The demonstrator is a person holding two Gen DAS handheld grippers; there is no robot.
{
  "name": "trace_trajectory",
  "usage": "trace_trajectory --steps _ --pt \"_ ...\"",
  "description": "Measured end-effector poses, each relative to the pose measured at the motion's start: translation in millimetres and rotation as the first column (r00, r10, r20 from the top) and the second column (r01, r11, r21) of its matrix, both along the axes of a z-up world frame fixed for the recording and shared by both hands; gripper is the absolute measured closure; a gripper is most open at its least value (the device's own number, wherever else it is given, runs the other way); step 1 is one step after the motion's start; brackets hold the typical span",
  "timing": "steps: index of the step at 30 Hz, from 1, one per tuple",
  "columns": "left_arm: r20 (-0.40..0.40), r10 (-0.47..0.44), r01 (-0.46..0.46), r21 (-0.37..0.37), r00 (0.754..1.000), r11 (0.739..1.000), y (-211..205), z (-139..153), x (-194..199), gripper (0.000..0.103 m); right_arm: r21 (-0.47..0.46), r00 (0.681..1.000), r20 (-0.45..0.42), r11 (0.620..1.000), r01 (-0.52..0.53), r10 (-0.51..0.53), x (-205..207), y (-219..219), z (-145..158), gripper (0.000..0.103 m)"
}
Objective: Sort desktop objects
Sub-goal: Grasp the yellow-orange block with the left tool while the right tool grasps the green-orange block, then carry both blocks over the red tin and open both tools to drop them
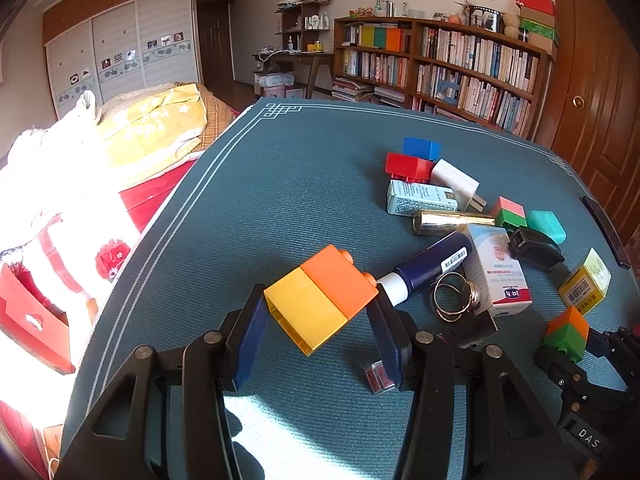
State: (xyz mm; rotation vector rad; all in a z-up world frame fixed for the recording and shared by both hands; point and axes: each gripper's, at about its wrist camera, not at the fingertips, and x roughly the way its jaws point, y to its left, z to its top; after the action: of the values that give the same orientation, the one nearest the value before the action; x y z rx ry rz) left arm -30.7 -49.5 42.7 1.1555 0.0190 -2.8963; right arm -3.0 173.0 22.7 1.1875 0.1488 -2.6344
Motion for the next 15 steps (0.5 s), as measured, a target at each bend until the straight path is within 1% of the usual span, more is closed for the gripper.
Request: trace_trajectory --steps 7,15 --pt "-0.007 -0.021 0.021 -0.003 1.0 1.0 10 4 8 0.05 -0.041 0.999 -0.03 0.999 0.012 -0.013 11 9 15 0.048" --pt "-0.027 -0.088 0.088 -0.008 0.996 0.996 36 14 23 0.05 -0.079 0.995 -0.085 0.996 0.036 -0.043 34 29 38 0.048"
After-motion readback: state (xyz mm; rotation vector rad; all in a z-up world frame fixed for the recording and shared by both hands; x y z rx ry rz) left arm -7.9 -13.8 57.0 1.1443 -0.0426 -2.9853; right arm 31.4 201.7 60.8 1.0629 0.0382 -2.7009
